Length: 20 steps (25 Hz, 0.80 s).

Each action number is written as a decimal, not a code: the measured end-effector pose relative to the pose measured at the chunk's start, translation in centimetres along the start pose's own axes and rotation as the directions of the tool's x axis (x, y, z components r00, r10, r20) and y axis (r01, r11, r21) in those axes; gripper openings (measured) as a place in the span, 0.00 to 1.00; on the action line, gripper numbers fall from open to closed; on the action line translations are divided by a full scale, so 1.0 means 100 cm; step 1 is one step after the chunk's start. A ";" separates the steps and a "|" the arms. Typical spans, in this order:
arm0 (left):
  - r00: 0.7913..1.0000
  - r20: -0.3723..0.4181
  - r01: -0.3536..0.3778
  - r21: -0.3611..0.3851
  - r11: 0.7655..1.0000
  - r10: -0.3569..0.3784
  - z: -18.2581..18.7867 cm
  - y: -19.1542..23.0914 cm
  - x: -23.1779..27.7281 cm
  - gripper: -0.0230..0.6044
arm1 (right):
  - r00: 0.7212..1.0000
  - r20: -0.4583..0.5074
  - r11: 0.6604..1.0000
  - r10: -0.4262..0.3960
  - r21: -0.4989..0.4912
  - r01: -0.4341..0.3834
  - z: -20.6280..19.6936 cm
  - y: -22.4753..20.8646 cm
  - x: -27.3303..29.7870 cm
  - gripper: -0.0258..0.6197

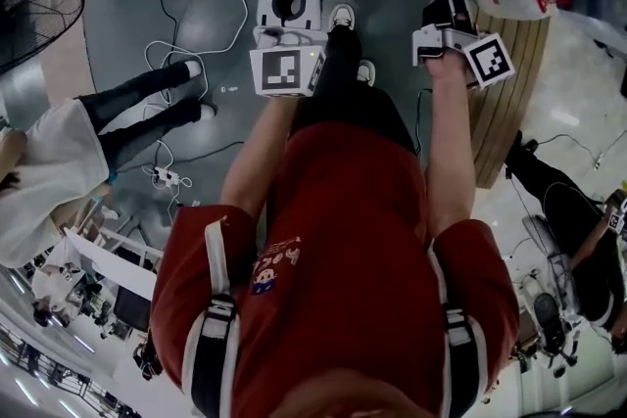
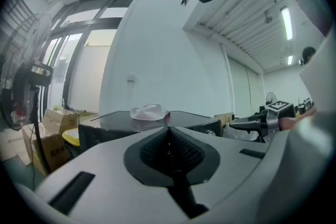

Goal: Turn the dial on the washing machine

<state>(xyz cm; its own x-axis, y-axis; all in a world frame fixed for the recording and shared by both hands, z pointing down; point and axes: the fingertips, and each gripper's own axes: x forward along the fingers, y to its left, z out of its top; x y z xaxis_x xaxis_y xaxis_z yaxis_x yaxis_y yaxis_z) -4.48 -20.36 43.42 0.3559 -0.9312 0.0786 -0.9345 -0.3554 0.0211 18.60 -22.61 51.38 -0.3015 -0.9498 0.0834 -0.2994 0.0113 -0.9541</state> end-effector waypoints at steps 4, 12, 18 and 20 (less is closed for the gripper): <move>0.997 -0.060 -0.055 -0.053 0.997 0.052 0.029 0.004 -0.029 0.06 | 1.000 -0.003 0.991 0.023 -0.135 -0.023 0.005 0.049 -0.028 0.49; 0.999 -0.022 -0.042 -0.040 0.998 0.041 0.101 0.005 -0.067 0.06 | 0.995 -0.034 0.926 0.091 -0.365 -0.097 0.014 0.145 -0.058 0.48; 1.000 0.019 -0.011 -0.006 1.000 0.011 0.147 0.027 -0.095 0.06 | 0.995 0.017 0.888 0.098 -0.453 -0.079 0.003 0.197 -0.077 0.48; 0.999 0.038 -0.004 0.029 1.000 0.003 0.162 0.037 -0.104 0.06 | 0.995 0.030 0.842 0.100 -0.536 -0.069 -0.004 0.218 -0.081 0.48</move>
<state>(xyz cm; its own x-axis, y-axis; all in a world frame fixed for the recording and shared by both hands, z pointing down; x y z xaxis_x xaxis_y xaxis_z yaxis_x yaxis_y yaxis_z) -11.48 -13.25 26.48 0.3532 -0.9347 0.0403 -0.9353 -0.3538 -0.0083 14.13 -14.58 30.05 -0.3031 -0.9527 -0.0213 -0.7162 0.2425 -0.6544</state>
